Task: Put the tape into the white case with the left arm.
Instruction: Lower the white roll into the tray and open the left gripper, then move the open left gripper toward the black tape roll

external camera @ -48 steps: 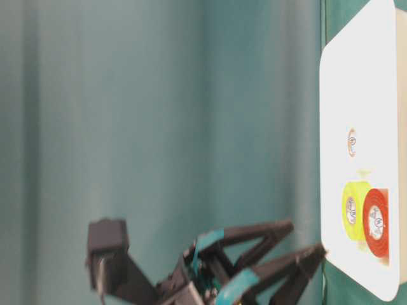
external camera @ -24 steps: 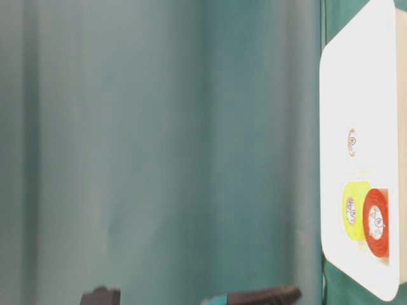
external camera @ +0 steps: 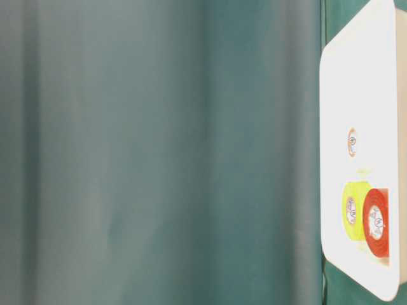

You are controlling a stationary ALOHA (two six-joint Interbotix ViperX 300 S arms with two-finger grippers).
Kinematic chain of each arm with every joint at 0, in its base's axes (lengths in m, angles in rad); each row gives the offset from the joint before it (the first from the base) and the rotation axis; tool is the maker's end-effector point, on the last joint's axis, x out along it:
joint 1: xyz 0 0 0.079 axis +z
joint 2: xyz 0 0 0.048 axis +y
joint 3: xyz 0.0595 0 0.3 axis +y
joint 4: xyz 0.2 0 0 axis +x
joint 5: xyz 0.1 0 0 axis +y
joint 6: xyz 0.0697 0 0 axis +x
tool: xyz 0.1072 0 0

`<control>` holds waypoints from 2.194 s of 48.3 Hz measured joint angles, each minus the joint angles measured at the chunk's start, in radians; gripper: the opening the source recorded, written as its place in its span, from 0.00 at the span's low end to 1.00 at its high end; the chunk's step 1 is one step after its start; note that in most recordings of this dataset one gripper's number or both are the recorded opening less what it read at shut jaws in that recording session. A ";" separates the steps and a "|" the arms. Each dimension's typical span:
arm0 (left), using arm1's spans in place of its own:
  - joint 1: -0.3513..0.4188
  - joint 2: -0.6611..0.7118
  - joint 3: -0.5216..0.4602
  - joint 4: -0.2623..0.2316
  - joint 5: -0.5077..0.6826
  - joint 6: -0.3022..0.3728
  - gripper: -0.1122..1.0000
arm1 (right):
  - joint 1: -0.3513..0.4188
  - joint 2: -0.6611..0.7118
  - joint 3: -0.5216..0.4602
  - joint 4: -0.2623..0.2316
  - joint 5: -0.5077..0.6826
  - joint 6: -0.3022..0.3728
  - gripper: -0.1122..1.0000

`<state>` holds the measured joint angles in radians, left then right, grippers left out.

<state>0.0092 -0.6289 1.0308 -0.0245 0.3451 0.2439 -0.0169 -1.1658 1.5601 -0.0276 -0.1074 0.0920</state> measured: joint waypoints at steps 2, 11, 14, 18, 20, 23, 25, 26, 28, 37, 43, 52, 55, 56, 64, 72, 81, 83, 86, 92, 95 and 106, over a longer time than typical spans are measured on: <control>-0.006 -0.015 0.009 0.000 0.000 0.000 0.84 | 0.000 -0.002 0.000 0.000 0.000 0.000 0.02; -0.025 -0.035 0.023 0.000 0.000 -0.002 0.84 | 0.000 -0.002 0.000 0.000 0.000 0.000 0.02; -0.029 -0.034 0.023 0.000 0.000 -0.002 0.84 | 0.000 0.000 0.000 0.000 0.000 0.000 0.02; -0.038 -0.023 0.023 0.000 0.000 -0.002 0.84 | 0.000 0.000 0.000 0.000 0.000 0.000 0.02; -0.041 -0.015 0.023 0.000 -0.002 -0.002 0.84 | 0.002 -0.002 0.000 0.000 0.002 0.000 0.02; -0.049 0.002 0.020 0.000 -0.006 -0.002 0.84 | 0.002 0.000 0.000 0.000 0.000 0.000 0.02; -0.055 0.014 0.018 0.000 -0.014 -0.002 0.84 | 0.000 0.000 0.000 0.000 0.000 0.000 0.02; -0.060 0.021 0.015 0.000 -0.020 -0.002 0.84 | 0.000 0.000 0.000 0.000 0.000 0.000 0.02; -0.066 0.035 0.011 0.000 -0.028 -0.002 0.84 | 0.000 0.000 0.000 0.000 0.000 0.000 0.02; -0.086 0.109 -0.026 0.000 -0.037 -0.002 0.84 | 0.000 0.000 0.002 0.000 0.000 0.000 0.02; -0.087 0.123 -0.035 0.000 -0.037 -0.002 0.84 | 0.000 -0.002 0.002 0.000 0.000 0.000 0.02; -0.089 0.124 -0.038 0.000 -0.037 -0.002 0.84 | 0.000 0.000 0.002 0.000 0.000 0.000 0.02; -0.089 0.123 -0.038 0.000 -0.038 -0.002 0.84 | 0.000 -0.002 0.002 0.000 0.000 0.000 0.02; -0.089 0.124 -0.038 0.000 -0.037 -0.002 0.84 | 0.000 0.000 0.002 0.000 0.000 0.000 0.02; -0.091 0.135 -0.044 0.000 -0.044 -0.003 0.84 | 0.000 0.000 0.002 0.000 0.000 0.000 0.02; -0.091 0.184 -0.071 0.000 -0.064 -0.003 0.84 | 0.000 0.000 0.002 0.000 0.000 0.000 0.02; -0.094 0.276 -0.129 0.000 -0.072 -0.003 0.84 | 0.000 0.000 0.002 0.000 0.000 0.000 0.02; -0.095 0.299 -0.143 0.000 -0.072 -0.002 0.84 | 0.000 0.000 0.000 0.000 0.000 0.000 0.02; -0.101 0.331 -0.164 0.000 -0.072 -0.002 0.84 | 0.000 0.000 0.002 0.000 0.000 0.000 0.02; -0.115 0.402 -0.212 0.000 -0.072 -0.002 0.84 | 0.000 0.000 0.002 0.000 0.000 0.000 0.02; -0.118 0.430 -0.230 0.000 -0.072 -0.002 0.84 | 0.000 0.000 0.002 0.000 0.000 0.000 0.02; -0.123 0.509 -0.276 0.000 -0.074 0.006 0.84 | 0.000 0.000 0.002 0.000 0.000 0.000 0.02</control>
<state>-0.1135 -0.1197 0.7547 -0.0245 0.2715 0.2500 -0.0169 -1.1658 1.5616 -0.0276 -0.1074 0.0920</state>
